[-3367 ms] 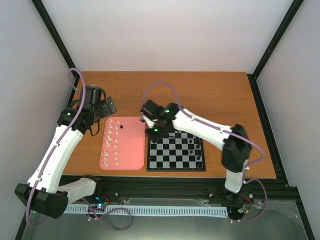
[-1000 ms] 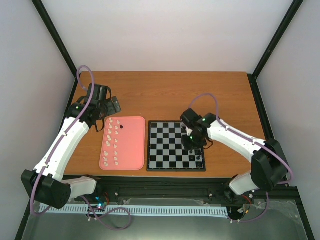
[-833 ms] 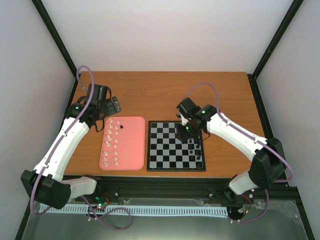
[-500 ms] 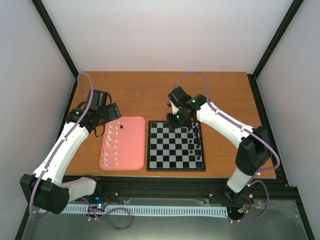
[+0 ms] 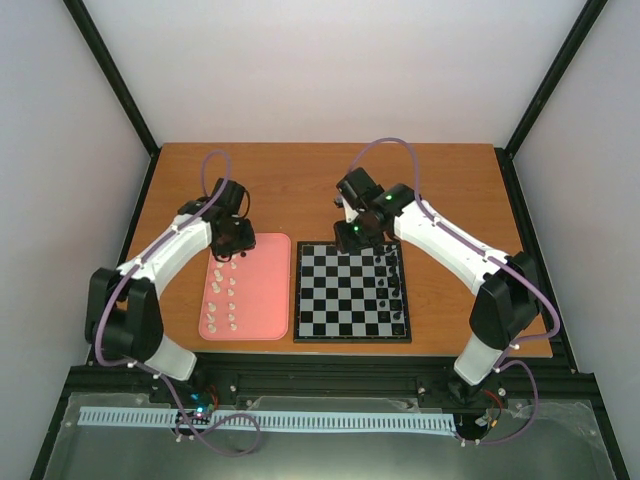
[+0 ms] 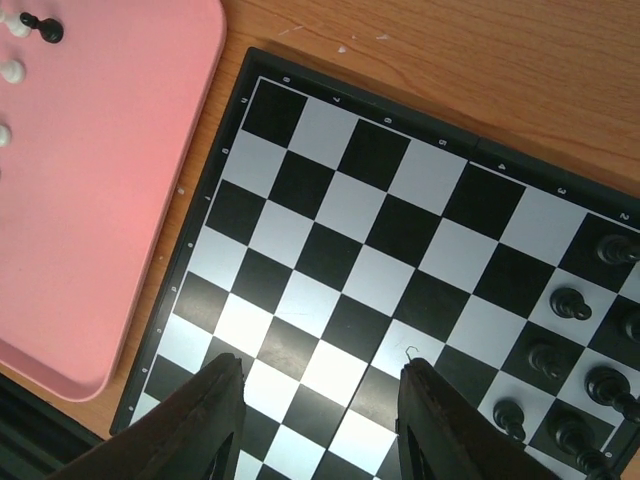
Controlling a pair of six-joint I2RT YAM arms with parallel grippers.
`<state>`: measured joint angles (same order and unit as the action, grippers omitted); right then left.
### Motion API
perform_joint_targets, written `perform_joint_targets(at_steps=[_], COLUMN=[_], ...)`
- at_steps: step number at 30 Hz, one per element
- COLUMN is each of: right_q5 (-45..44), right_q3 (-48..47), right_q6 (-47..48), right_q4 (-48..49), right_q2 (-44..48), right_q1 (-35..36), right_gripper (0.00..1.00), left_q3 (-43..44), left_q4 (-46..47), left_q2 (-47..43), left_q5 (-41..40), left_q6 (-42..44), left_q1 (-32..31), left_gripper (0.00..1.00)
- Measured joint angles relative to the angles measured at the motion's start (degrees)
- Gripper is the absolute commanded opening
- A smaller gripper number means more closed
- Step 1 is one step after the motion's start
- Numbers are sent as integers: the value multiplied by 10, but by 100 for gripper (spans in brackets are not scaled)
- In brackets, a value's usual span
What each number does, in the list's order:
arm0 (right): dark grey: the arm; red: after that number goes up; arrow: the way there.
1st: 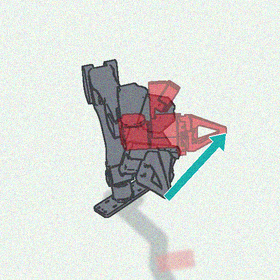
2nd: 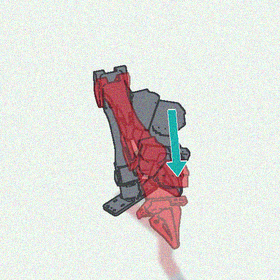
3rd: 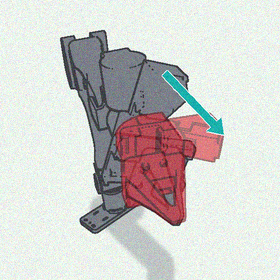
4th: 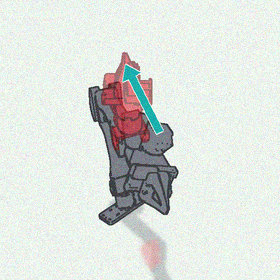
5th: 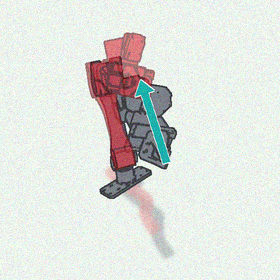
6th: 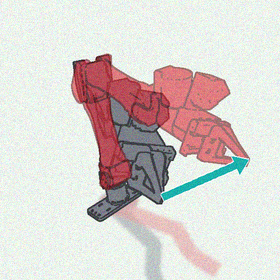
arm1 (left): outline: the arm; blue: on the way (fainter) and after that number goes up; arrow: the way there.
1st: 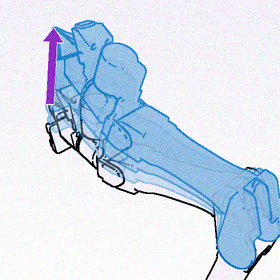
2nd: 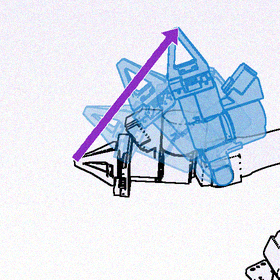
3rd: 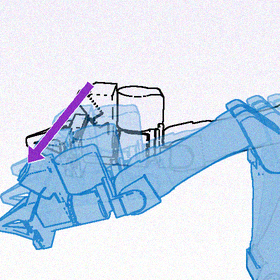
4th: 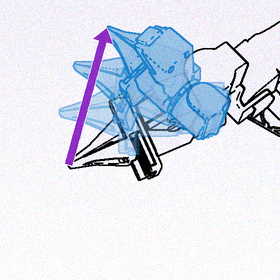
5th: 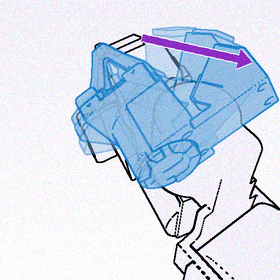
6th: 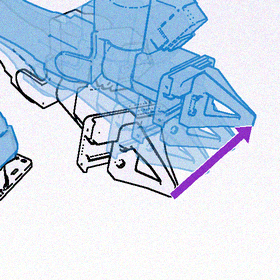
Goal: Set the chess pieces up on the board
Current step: Pick up the chess piece from the storage box.
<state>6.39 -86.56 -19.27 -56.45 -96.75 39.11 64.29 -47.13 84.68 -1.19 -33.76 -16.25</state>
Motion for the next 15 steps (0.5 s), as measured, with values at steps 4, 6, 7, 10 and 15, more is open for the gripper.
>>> perform_joint_targets(at_steps=[4,6,7,10,15], right_q5=[-2,-2,-2,-3,-3], right_q3=[2,7,10,21,35], right_q6=[0,0,0,0,0], right_q4=[-3,-4,-4,-4,-5], right_q2=[0,0,0,0,1], right_q1=[-7,-10,-11,-15,-19], right_gripper=[50,50,50,50,50], left_q3=[0,3,5,9,17], left_q4=[5,8,9,14,23], left_q2=[41,54,59,76,106], left_q5=[-6,-10,-11,-13,-18], left_q6=[1,1,1,1,0], left_q1=[0,0,0,0,0], left_gripper=[40,40,40,40,38])
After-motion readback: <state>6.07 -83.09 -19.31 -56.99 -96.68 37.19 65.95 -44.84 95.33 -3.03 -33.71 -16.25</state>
